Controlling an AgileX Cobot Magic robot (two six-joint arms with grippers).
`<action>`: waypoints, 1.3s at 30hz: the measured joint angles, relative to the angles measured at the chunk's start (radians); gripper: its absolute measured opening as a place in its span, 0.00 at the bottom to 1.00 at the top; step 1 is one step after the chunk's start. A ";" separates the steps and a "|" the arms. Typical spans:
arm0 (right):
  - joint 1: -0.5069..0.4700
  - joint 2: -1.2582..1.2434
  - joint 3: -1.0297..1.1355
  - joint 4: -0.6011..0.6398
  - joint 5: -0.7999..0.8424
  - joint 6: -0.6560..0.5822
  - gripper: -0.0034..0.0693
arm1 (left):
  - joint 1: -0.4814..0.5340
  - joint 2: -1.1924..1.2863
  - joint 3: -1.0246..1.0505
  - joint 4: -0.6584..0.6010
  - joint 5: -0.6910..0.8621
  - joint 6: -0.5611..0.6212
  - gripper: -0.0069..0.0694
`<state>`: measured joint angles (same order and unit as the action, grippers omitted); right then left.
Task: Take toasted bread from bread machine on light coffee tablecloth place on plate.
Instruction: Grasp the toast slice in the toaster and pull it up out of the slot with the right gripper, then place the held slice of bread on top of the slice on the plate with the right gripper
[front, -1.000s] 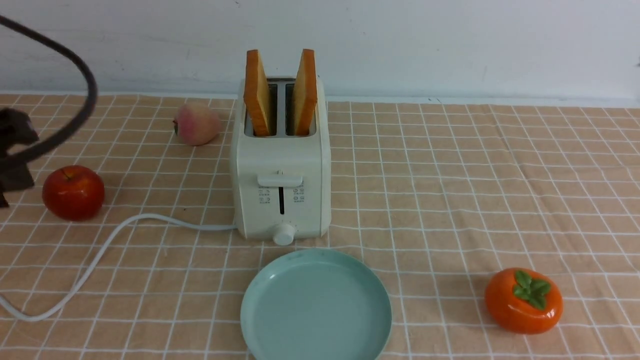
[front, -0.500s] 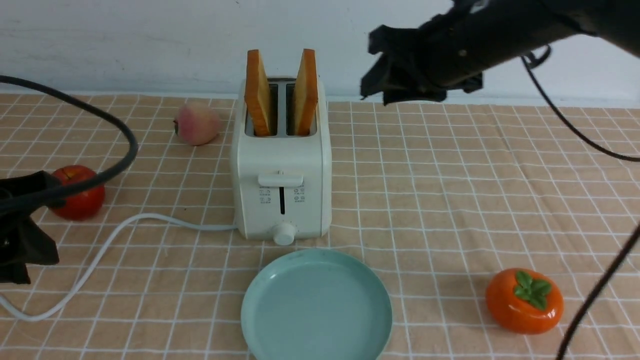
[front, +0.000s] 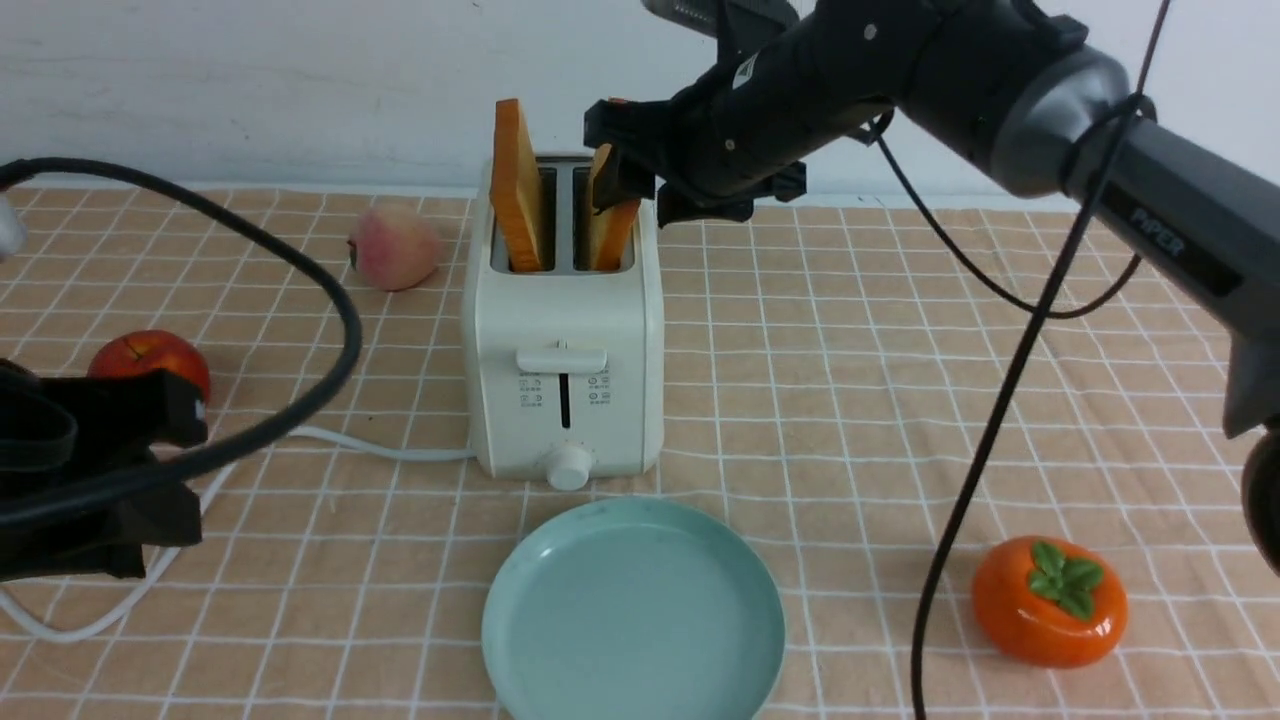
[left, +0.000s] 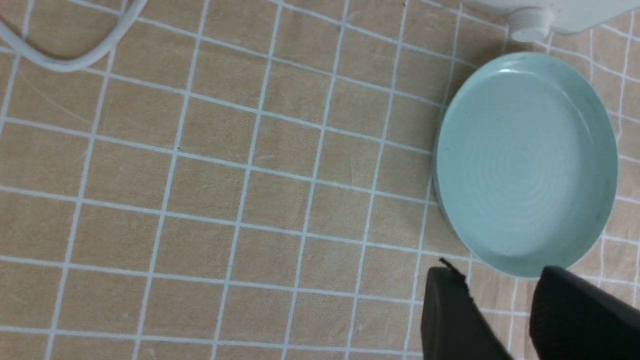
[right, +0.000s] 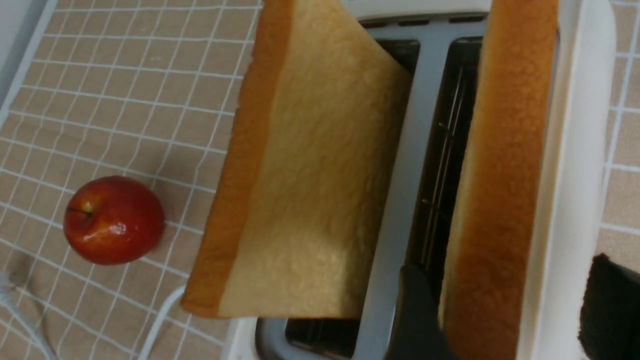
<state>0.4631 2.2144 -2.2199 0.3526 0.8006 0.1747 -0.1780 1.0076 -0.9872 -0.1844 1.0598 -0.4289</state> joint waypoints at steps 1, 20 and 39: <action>0.001 0.012 0.000 0.005 -0.010 0.000 0.61 | -0.009 0.000 0.000 0.008 0.000 0.000 0.40; 0.002 -0.242 -0.002 -0.153 0.057 -0.105 0.20 | -0.015 0.000 0.000 0.021 0.016 0.000 0.40; 0.001 -0.739 0.878 0.234 0.191 -0.248 0.20 | -0.015 0.000 0.000 0.019 0.015 0.000 0.40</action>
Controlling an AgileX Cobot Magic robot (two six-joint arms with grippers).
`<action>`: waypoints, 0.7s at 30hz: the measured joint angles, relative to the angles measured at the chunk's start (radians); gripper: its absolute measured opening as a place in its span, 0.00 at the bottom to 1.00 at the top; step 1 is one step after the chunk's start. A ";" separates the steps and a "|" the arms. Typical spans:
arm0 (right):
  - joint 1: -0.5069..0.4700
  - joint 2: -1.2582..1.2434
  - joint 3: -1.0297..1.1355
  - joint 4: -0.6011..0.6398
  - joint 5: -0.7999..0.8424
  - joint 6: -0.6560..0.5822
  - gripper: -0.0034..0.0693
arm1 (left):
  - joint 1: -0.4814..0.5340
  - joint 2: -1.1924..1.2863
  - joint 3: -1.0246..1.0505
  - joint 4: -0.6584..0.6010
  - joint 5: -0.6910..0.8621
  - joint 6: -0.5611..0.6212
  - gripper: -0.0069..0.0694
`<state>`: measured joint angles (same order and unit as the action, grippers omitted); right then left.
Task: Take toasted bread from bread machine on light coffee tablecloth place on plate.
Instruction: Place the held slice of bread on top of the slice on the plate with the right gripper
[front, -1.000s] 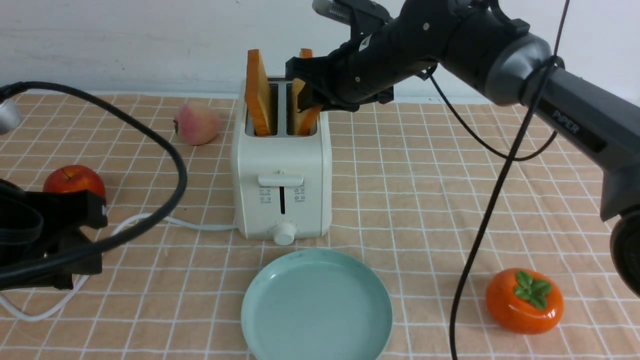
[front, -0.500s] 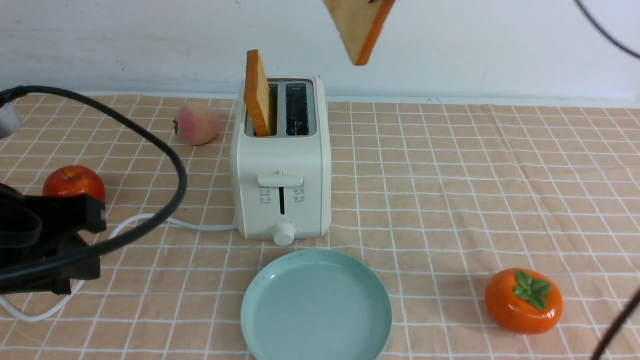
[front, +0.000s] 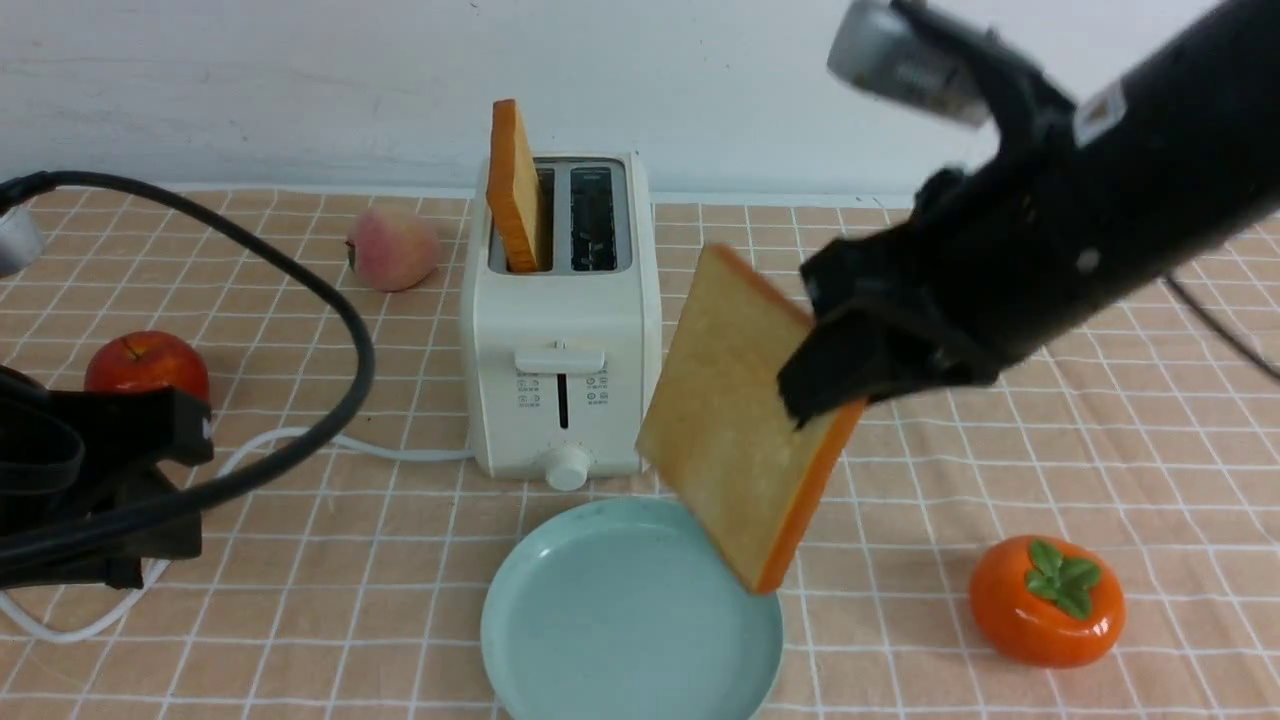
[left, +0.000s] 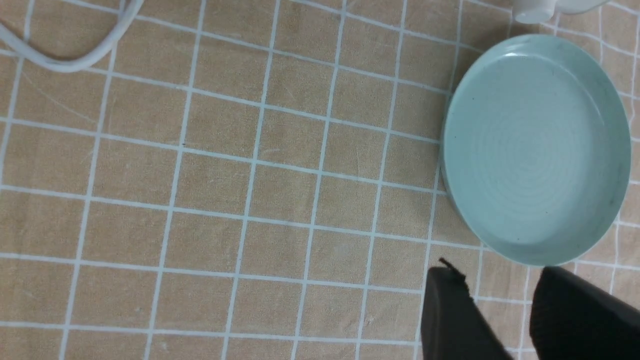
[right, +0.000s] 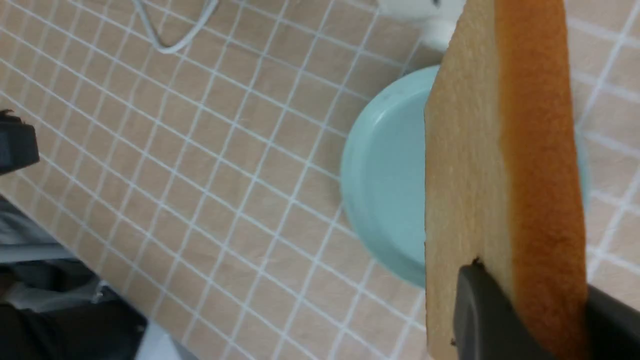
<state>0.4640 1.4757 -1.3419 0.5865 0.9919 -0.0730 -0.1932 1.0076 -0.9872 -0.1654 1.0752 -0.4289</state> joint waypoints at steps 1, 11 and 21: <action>0.000 0.000 0.071 0.052 -0.055 -0.015 0.20 | 0.000 0.000 0.000 0.000 0.000 0.000 0.40; 0.000 0.135 0.432 0.713 -0.372 -0.395 0.20 | 0.000 0.000 0.000 -0.004 0.000 0.000 0.40; 0.000 0.222 0.441 1.006 -0.444 -0.836 0.29 | 0.000 0.000 0.000 -0.007 0.000 0.000 0.40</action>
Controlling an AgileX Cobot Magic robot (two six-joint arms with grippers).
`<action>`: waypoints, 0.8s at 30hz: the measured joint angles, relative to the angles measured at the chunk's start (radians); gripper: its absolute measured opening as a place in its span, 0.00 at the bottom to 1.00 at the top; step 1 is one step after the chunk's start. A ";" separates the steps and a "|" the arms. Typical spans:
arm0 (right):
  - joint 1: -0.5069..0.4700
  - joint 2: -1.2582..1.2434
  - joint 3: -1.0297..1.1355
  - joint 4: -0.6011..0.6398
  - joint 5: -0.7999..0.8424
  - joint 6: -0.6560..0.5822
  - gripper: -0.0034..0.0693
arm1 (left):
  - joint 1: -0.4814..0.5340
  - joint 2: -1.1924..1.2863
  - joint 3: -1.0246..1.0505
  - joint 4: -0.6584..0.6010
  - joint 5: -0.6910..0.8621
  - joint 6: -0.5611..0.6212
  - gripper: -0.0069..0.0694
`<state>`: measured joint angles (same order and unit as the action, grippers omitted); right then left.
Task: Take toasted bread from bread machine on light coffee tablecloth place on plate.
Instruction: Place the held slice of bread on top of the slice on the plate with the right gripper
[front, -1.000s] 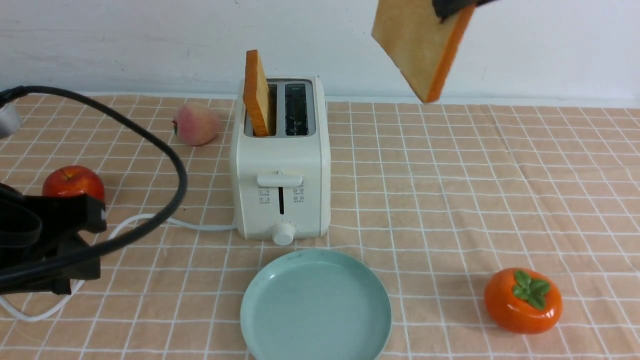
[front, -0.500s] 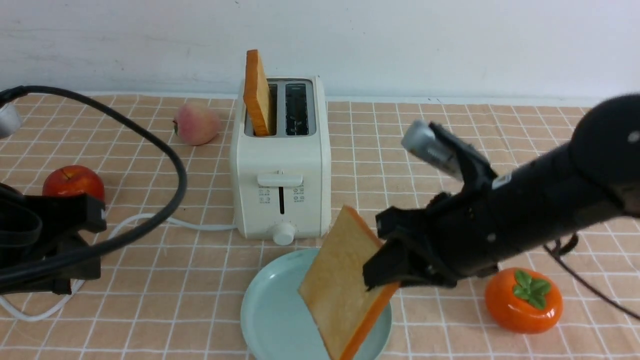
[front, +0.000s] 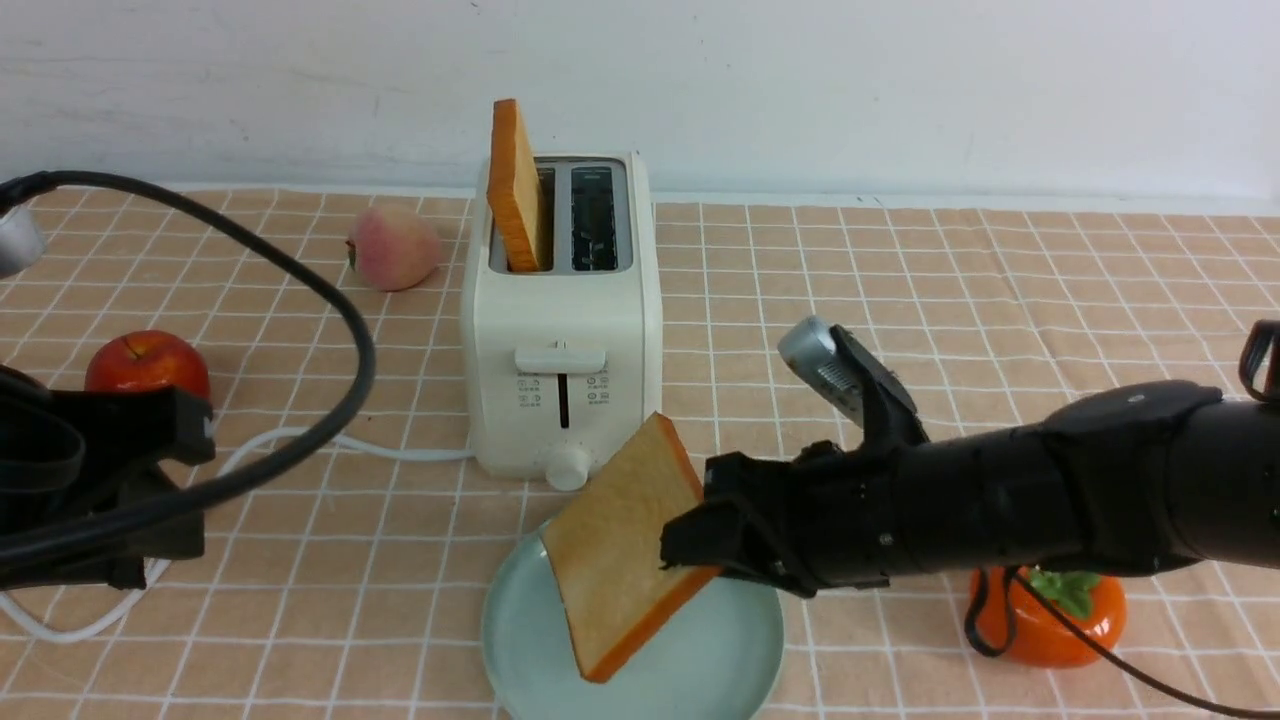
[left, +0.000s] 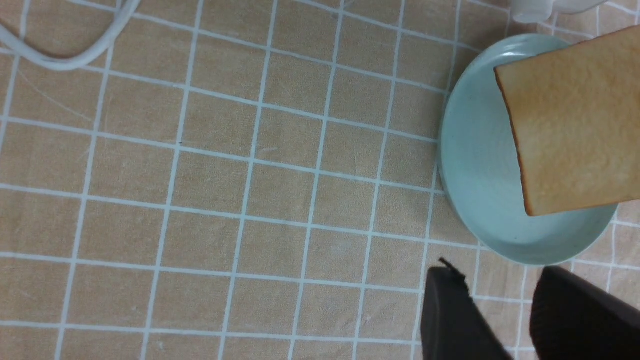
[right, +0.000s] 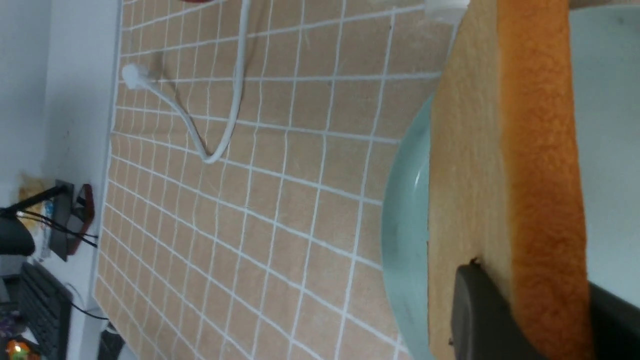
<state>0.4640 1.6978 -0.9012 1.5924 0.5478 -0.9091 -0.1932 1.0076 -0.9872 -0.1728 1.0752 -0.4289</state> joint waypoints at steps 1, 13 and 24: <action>0.000 0.000 0.000 -0.005 0.001 -0.029 0.35 | 0.000 0.000 0.000 0.000 0.000 0.000 0.40; 0.000 -0.010 -0.003 -0.389 0.002 0.023 0.97 | 0.000 0.000 0.000 -0.006 0.000 0.000 0.40; 0.002 -0.072 -0.295 -1.290 0.269 0.709 0.84 | 0.000 0.000 0.000 -0.012 -0.024 0.000 0.40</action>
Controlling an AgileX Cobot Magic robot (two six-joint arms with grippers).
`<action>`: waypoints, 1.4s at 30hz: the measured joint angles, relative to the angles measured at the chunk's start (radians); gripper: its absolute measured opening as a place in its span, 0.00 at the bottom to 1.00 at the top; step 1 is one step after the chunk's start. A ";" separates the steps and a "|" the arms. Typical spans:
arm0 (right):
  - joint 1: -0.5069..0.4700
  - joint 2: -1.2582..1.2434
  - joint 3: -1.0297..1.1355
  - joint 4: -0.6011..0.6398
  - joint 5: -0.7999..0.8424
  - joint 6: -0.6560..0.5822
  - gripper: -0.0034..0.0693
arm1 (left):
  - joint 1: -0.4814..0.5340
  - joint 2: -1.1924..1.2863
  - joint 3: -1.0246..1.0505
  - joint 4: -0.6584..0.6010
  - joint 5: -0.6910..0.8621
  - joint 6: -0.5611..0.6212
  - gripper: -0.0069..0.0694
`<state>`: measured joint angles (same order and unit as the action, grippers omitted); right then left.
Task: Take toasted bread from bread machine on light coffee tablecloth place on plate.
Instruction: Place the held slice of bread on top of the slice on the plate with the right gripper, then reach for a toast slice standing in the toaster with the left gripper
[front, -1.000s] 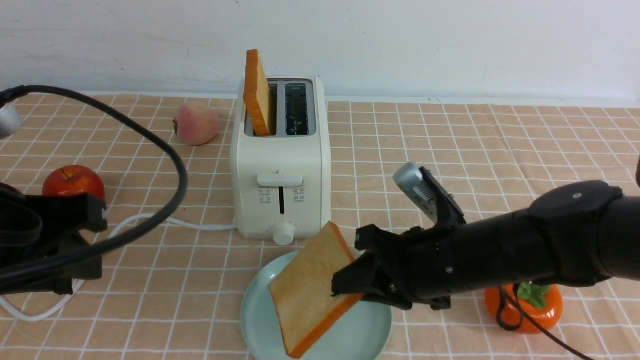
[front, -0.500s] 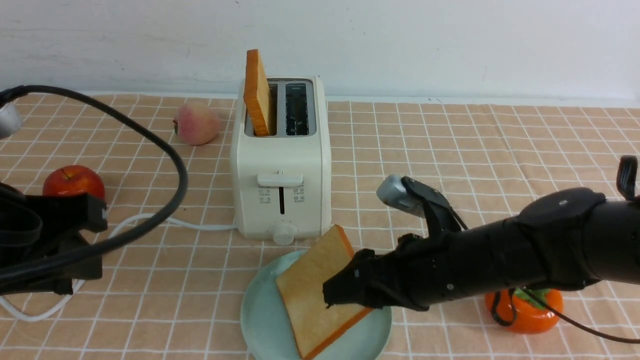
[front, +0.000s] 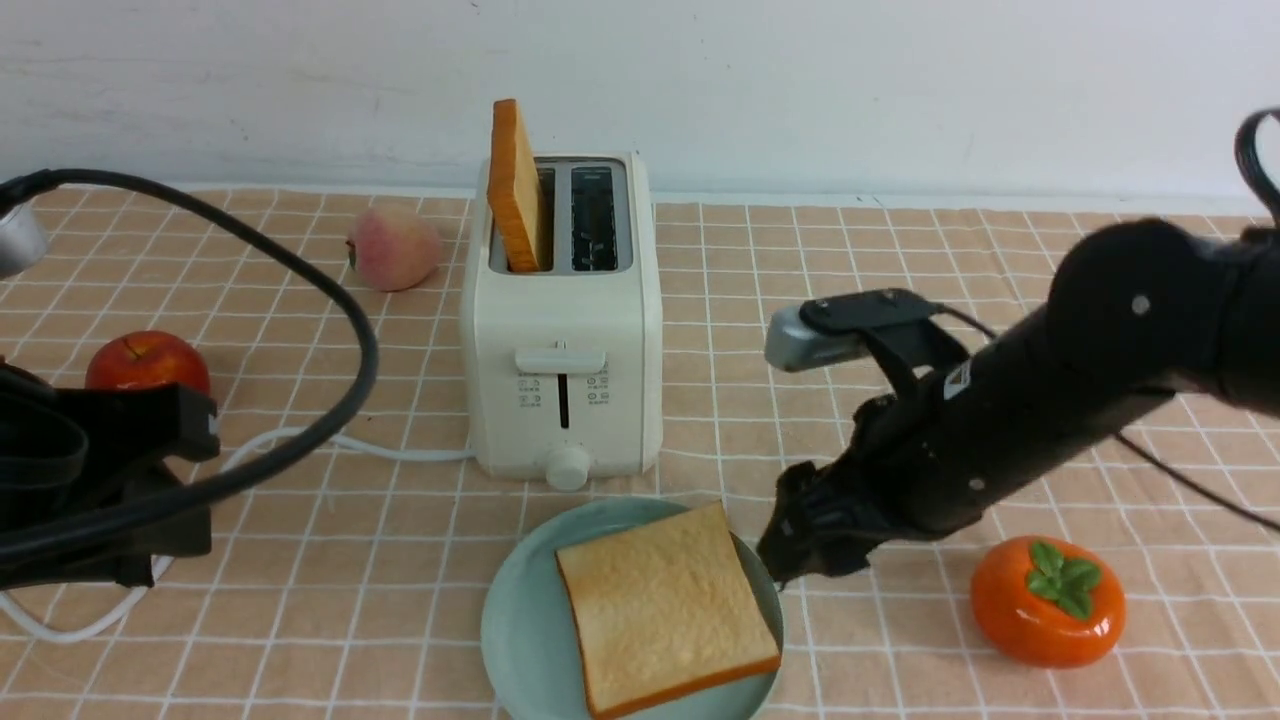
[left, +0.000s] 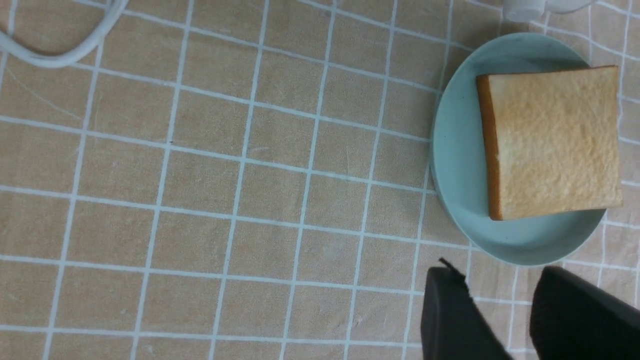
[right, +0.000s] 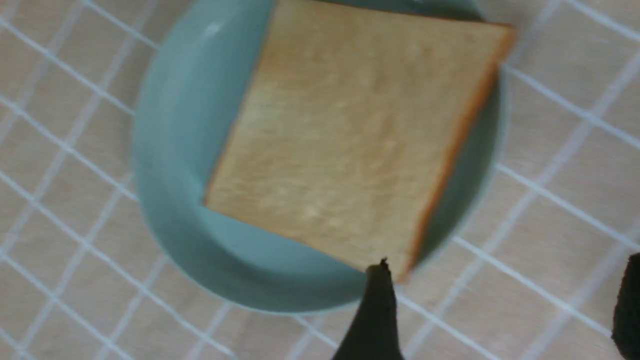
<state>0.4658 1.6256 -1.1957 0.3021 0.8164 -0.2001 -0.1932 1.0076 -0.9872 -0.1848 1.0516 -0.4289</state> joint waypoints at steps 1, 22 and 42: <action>0.002 0.000 -0.028 -0.074 0.027 0.051 0.83 | 0.000 0.001 0.000 0.000 -0.019 0.002 0.40; 0.018 -0.150 -0.130 -0.242 0.357 0.401 0.66 | -0.023 0.641 -0.799 0.133 0.072 0.035 0.45; 0.023 -0.150 -0.130 -0.235 0.363 0.401 0.66 | -0.170 1.146 -1.203 0.295 -0.072 -0.122 0.50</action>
<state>0.4889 1.4759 -1.3254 0.0673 1.1790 0.2010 -0.3636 2.1534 -2.1902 0.1099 0.9796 -0.5508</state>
